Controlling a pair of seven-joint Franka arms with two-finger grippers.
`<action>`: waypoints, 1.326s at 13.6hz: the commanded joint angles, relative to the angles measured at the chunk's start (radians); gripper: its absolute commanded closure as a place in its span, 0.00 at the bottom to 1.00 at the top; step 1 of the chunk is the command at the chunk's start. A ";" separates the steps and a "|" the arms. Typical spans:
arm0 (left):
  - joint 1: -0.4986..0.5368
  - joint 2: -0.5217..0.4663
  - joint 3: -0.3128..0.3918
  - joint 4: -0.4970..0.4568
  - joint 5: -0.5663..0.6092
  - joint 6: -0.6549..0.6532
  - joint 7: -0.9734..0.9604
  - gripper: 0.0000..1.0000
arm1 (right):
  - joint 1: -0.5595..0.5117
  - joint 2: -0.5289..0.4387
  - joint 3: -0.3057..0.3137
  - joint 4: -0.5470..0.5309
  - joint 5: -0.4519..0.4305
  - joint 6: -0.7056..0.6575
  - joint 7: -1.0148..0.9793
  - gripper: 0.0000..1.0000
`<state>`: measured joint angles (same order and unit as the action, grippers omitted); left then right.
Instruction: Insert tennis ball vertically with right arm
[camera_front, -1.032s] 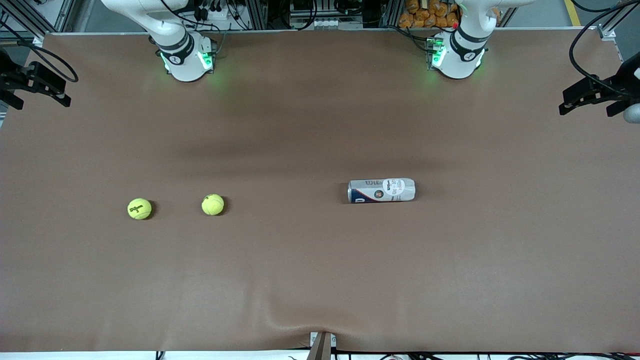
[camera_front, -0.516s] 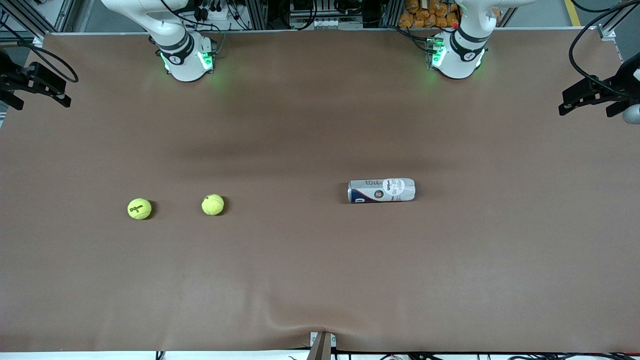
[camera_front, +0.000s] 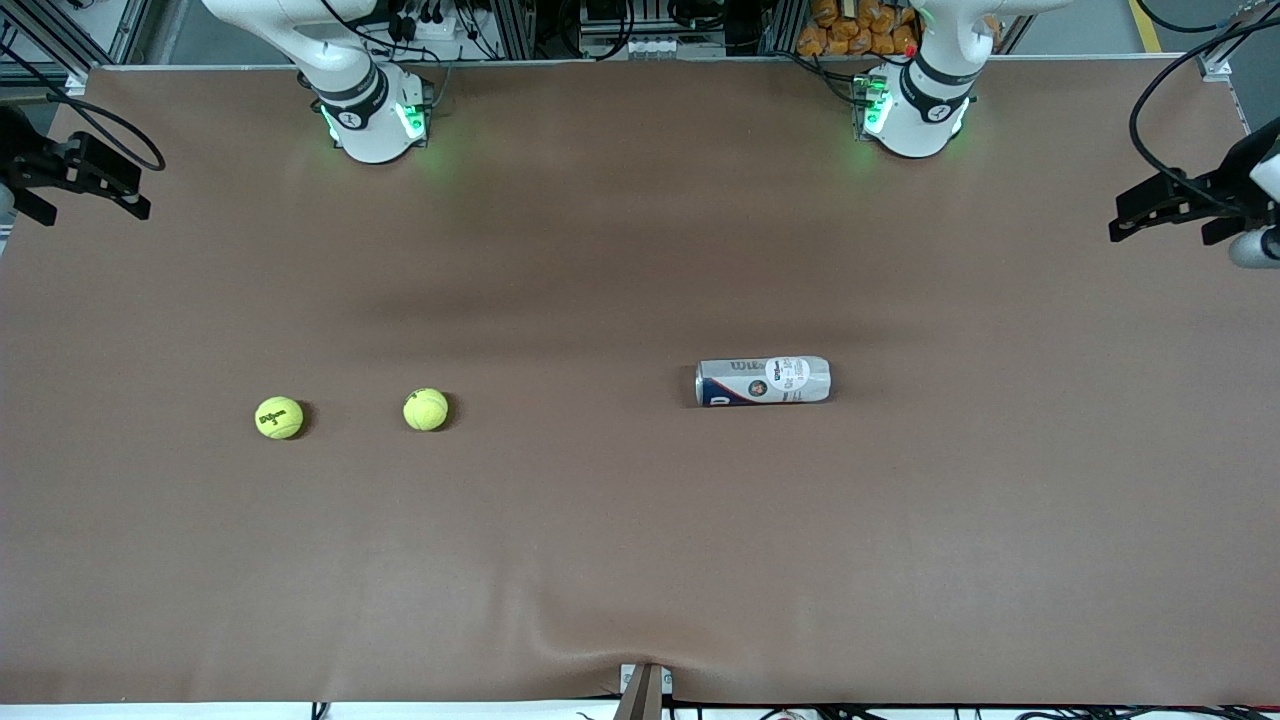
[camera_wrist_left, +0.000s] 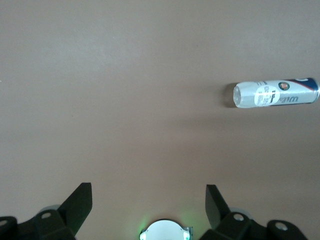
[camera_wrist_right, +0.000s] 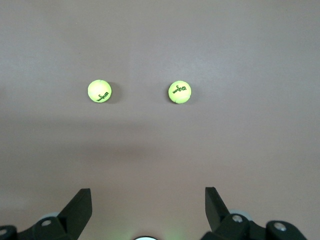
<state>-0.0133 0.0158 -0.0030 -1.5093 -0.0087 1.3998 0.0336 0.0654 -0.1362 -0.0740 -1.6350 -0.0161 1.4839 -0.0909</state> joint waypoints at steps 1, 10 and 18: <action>-0.010 0.048 -0.003 0.012 0.006 -0.030 0.008 0.00 | 0.039 0.035 0.003 0.020 -0.002 0.010 0.003 0.00; -0.023 0.104 -0.123 0.014 -0.034 -0.041 0.037 0.00 | 0.163 0.328 0.003 -0.025 -0.004 0.271 0.221 0.00; -0.043 0.311 -0.221 0.012 -0.132 0.091 0.526 0.00 | 0.250 0.440 0.003 -0.238 -0.002 0.644 0.454 0.00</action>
<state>-0.0643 0.2717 -0.2200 -1.5160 -0.1086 1.4879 0.4472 0.2814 0.2788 -0.0646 -1.8591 -0.0157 2.0875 0.2772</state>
